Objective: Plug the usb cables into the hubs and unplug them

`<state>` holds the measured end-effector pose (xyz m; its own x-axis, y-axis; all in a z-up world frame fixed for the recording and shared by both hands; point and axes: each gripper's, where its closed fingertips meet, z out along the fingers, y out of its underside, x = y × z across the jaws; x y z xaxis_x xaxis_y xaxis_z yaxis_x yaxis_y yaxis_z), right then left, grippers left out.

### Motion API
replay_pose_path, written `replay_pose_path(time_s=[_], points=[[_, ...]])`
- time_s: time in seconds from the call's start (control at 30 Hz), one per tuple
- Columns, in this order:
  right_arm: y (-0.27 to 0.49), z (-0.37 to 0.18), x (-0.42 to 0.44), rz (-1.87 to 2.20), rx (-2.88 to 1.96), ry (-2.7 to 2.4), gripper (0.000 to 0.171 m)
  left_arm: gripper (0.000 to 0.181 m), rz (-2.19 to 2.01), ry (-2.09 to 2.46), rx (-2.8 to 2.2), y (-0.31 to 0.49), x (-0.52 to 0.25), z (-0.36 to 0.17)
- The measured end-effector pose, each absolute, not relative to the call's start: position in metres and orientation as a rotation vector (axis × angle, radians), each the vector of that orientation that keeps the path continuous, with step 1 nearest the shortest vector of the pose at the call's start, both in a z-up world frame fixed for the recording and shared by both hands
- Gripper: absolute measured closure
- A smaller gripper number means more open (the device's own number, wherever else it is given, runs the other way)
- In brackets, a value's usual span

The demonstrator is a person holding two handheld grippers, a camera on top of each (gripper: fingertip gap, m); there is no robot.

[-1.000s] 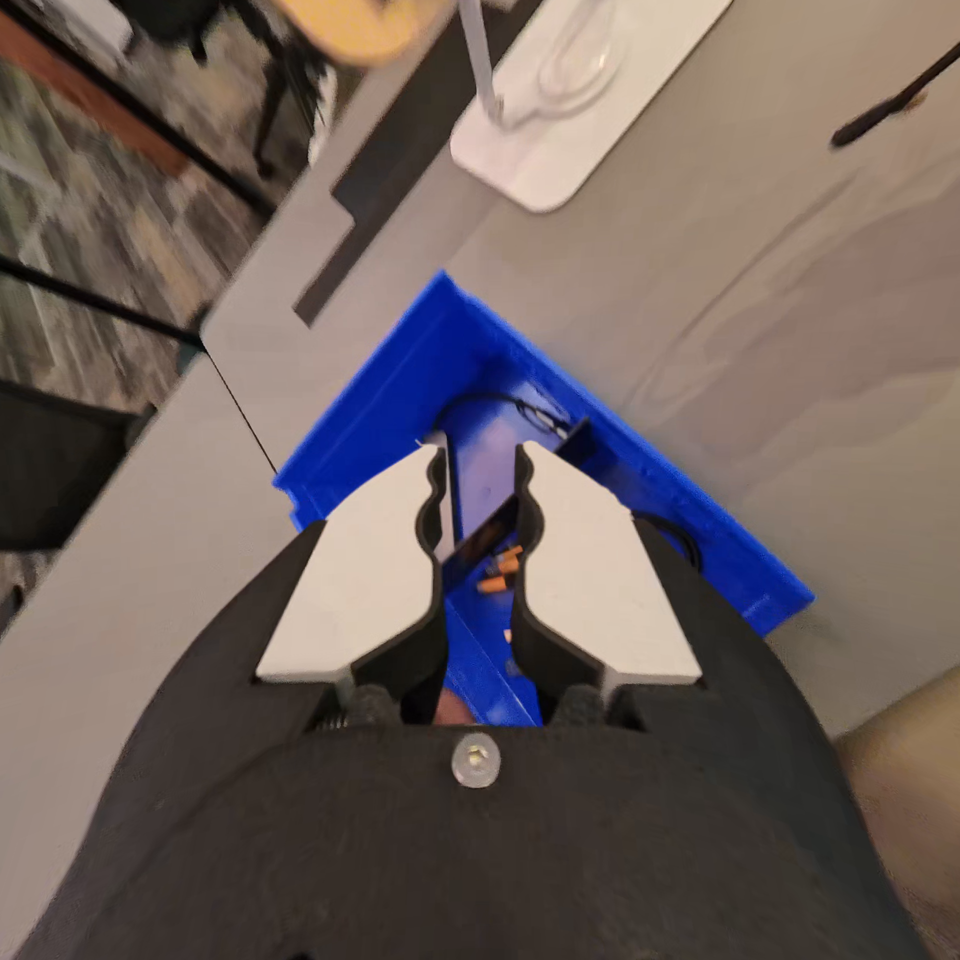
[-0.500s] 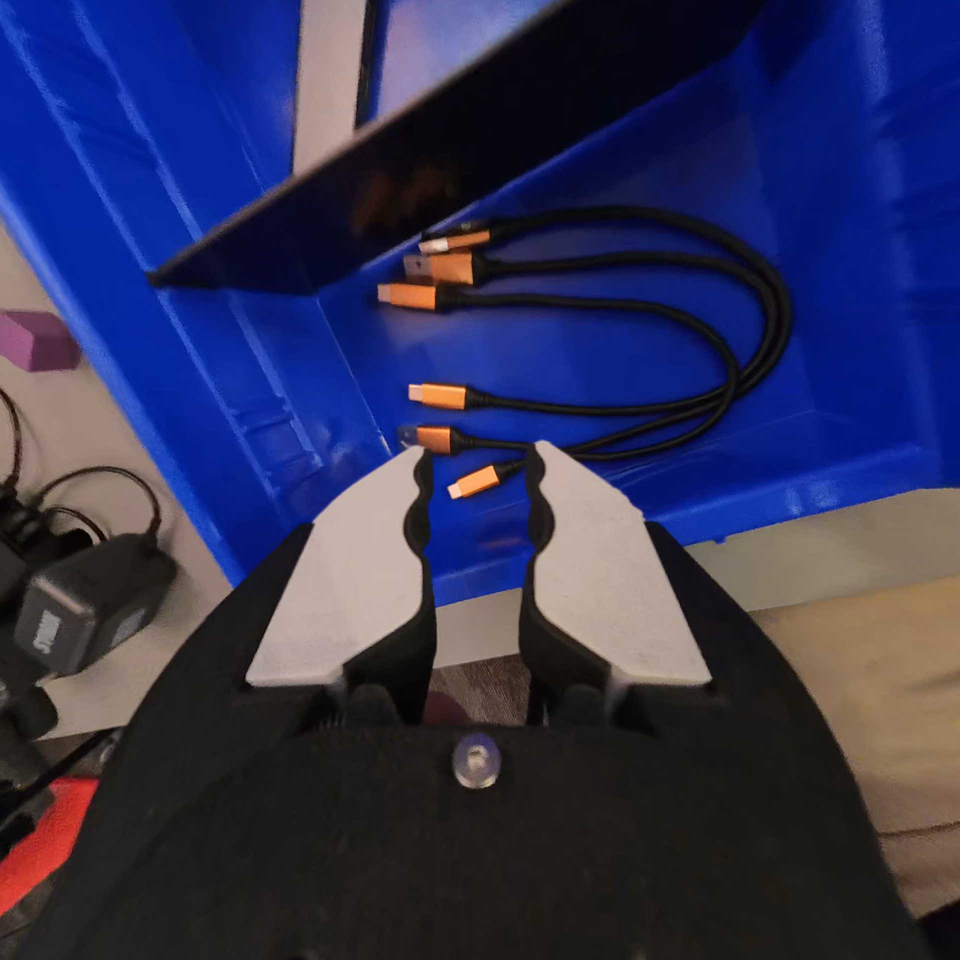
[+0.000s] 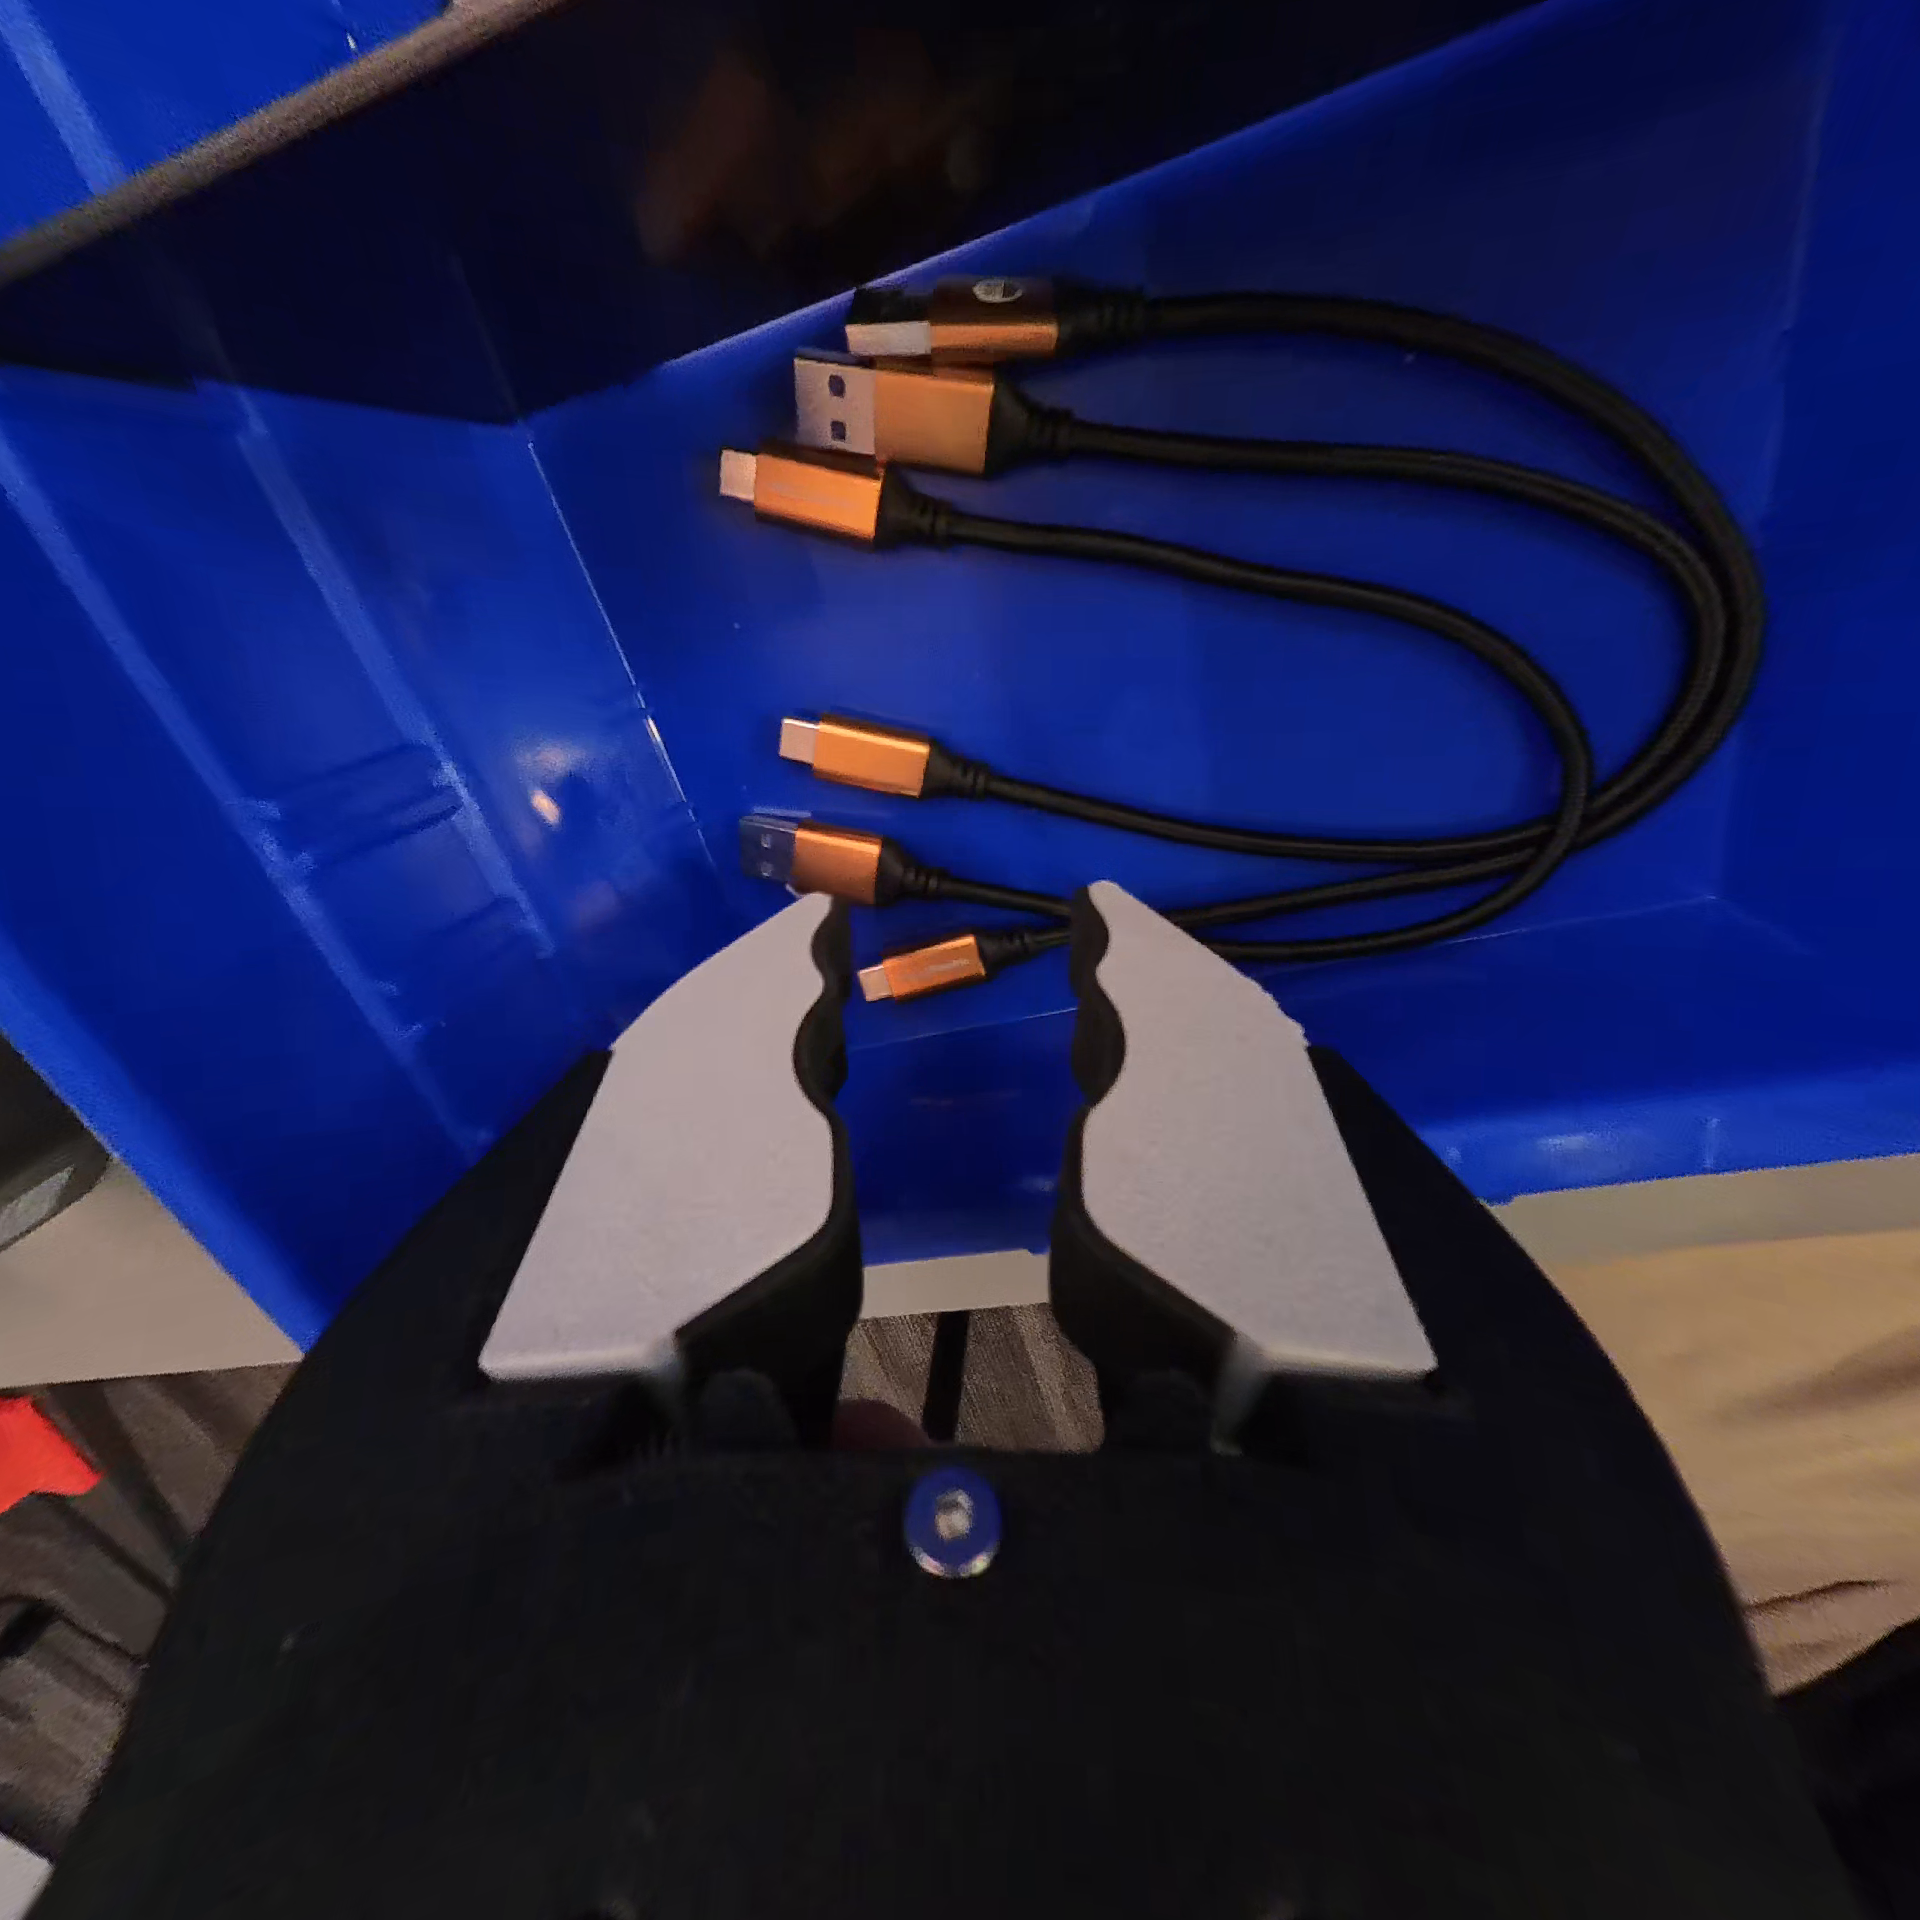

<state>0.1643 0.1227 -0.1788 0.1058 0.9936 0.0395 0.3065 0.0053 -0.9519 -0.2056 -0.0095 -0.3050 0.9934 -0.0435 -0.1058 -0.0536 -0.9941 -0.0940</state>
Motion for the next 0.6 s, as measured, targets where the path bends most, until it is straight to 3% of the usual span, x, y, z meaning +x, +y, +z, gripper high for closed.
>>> replay_pose_path(time_s=[0.17, 0.37, 0.6], points=[[0.122, -0.178, 0.164, 0.952, -1.464, -1.354, 0.107, 0.147, 0.112, 0.049, -3.094, -0.007, -0.205, -0.309], [0.123, -0.175, 0.166, 0.960, -1.458, -1.339, 0.107, 0.142, 0.037, -0.041, -3.146, -0.007, -0.211, -0.315], [0.124, -0.173, 0.167, 0.978, -1.455, -1.325, 0.107, 0.164, 0.073, -0.136, -3.166, -0.006, -0.222, -0.318]])
